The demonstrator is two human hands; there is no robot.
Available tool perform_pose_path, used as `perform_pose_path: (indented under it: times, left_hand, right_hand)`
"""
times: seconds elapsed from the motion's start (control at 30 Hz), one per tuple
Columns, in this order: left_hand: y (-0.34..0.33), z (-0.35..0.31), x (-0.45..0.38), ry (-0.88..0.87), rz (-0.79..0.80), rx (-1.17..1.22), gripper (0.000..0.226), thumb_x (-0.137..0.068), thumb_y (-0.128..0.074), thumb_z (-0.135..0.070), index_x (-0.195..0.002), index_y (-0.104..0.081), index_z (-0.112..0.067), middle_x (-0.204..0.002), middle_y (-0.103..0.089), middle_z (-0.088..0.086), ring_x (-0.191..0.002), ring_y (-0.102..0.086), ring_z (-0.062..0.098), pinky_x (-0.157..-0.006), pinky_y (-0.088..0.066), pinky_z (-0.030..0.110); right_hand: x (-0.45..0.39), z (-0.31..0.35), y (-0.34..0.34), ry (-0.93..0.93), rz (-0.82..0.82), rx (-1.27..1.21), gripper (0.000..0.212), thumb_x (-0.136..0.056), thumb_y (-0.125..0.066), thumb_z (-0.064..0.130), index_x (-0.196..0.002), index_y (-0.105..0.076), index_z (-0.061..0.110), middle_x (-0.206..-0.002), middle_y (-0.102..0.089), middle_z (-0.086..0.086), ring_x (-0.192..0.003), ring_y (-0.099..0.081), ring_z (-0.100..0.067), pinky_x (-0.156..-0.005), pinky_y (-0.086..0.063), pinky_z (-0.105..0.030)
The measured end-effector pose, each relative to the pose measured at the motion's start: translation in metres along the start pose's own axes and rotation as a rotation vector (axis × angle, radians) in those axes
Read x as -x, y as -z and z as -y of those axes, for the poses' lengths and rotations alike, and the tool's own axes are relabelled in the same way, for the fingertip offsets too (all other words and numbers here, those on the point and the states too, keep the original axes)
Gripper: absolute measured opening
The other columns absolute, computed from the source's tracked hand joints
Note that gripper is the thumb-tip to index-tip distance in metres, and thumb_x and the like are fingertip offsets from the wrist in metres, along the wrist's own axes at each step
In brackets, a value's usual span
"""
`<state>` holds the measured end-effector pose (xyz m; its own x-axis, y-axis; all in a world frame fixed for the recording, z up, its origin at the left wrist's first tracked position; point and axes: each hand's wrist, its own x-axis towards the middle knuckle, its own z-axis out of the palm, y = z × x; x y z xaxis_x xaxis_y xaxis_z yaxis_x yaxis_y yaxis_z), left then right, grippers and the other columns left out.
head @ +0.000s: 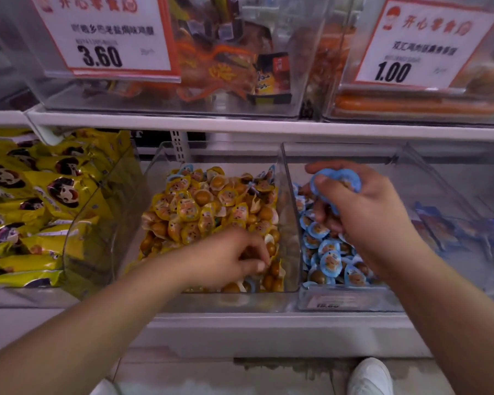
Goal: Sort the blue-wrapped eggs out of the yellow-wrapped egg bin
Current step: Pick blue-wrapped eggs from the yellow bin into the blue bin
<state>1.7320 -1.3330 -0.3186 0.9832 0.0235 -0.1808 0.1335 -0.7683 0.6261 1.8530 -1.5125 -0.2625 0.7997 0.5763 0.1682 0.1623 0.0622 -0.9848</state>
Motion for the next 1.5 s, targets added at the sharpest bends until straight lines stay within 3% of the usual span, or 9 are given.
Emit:
perform_pose_path:
  times: [0.07, 0.2, 0.4, 0.53, 0.77, 0.93, 1.07, 1.33, 1.5]
  left_hand:
    - [-0.008, -0.007, -0.015, -0.023, 0.278, -0.361, 0.017, -0.092, -0.065, -0.036, -0.106, -0.07, -0.028, -0.102, -0.069, -0.007, -0.093, -0.064, 0.016, -0.084, -0.055, 0.041]
    - [-0.017, -0.027, -0.035, -0.057, 0.336, -0.979, 0.022, -0.091, -0.059, -0.031, -0.108, -0.068, -0.019, -0.105, -0.067, 0.008, -0.096, -0.062, 0.031, -0.075, -0.049, 0.035]
    - [-0.022, -0.021, -0.031, 0.018, 0.302, -1.188, 0.031, -0.096, -0.056, -0.027, -0.126, -0.052, -0.023, -0.123, -0.062, 0.008, -0.121, -0.05, 0.033, -0.108, -0.026, 0.049]
    - [-0.02, -0.009, -0.027, -0.065, 0.184, -1.057, 0.026, -0.092, -0.06, -0.034, -0.117, -0.059, -0.029, -0.106, -0.065, 0.005, -0.108, -0.052, 0.028, -0.086, -0.026, 0.037]
    - [-0.021, 0.012, -0.023, -0.009, -0.059, -0.662, 0.036, -0.076, -0.069, -0.053, -0.106, -0.06, -0.036, -0.099, -0.066, -0.014, -0.098, -0.056, 0.014, -0.091, -0.033, 0.031]
    - [0.011, 0.001, -0.004, 0.137, -0.369, 0.134, 0.042, -0.075, -0.083, -0.025, -0.107, -0.061, -0.042, -0.1, -0.069, -0.015, -0.087, -0.067, -0.001, -0.076, -0.058, 0.023]
    - [0.039, -0.016, 0.013, 0.084, -0.692, 0.483, 0.043, -0.076, -0.084, -0.028, -0.114, -0.064, -0.03, -0.109, -0.072, -0.004, -0.102, -0.068, 0.01, -0.095, -0.055, 0.039]
    - [0.0, -0.082, 0.001, -0.156, -0.842, 0.349, 0.032, -0.074, -0.083, -0.011, -0.095, -0.067, -0.029, -0.088, -0.07, -0.018, -0.079, -0.066, -0.002, -0.067, -0.05, 0.012]
    - [-0.001, -0.08, -0.009, -0.294, -0.877, 0.14, 0.028, -0.084, -0.073, -0.019, -0.108, -0.068, -0.034, -0.102, -0.064, -0.019, -0.102, -0.059, -0.003, -0.085, -0.041, 0.007]
  right_hand:
    - [-0.005, -0.008, 0.006, -0.042, -0.024, 0.024, 0.017, -0.097, -0.055, 0.007, -0.101, -0.07, 0.014, -0.061, -0.062, -0.005, -0.043, -0.05, -0.014, -0.041, -0.035, -0.022]
    - [-0.006, -0.019, 0.005, -0.086, -0.016, 0.153, 0.017, -0.098, -0.055, 0.01, -0.101, -0.07, 0.018, -0.067, -0.066, -0.016, -0.048, -0.056, -0.014, -0.048, -0.043, -0.029]
    - [0.002, -0.023, 0.0, -0.002, 0.083, 0.199, 0.014, -0.098, -0.056, 0.01, -0.102, -0.069, 0.013, -0.052, -0.063, 0.009, -0.041, -0.058, -0.006, -0.043, -0.042, -0.016]
    - [0.006, -0.025, 0.004, 0.016, 0.101, 0.2, 0.014, -0.098, -0.056, 0.012, -0.1, -0.068, 0.019, -0.054, -0.064, 0.013, -0.045, -0.062, -0.007, -0.045, -0.045, -0.016]
    - [0.002, -0.026, 0.013, -0.001, 0.039, 0.191, 0.016, -0.099, -0.055, 0.012, -0.103, -0.069, 0.018, -0.056, -0.067, 0.009, -0.043, -0.058, -0.004, -0.046, -0.046, -0.018]
    - [-0.002, -0.026, 0.014, -0.009, 0.01, 0.164, 0.018, -0.097, -0.057, 0.017, -0.1, -0.071, 0.028, -0.071, -0.072, -0.014, -0.054, -0.063, -0.017, -0.054, -0.051, -0.037]
    - [0.001, -0.021, 0.001, 0.027, -0.06, 0.058, 0.017, -0.095, -0.058, 0.014, -0.096, -0.072, 0.023, -0.057, -0.065, -0.006, -0.049, -0.059, -0.015, -0.043, -0.041, -0.023]
    - [0.026, 0.001, -0.023, -0.306, 0.223, -0.338, 0.034, -0.096, -0.061, 0.038, -0.11, -0.065, 0.008, -0.083, -0.067, -0.007, -0.057, -0.057, -0.018, -0.036, -0.029, -0.021]
    - [0.015, 0.001, 0.001, -0.267, 0.211, -0.39, 0.017, -0.097, -0.063, 0.025, -0.105, -0.068, 0.01, -0.079, -0.064, -0.007, -0.058, -0.055, -0.016, -0.037, -0.031, -0.02]
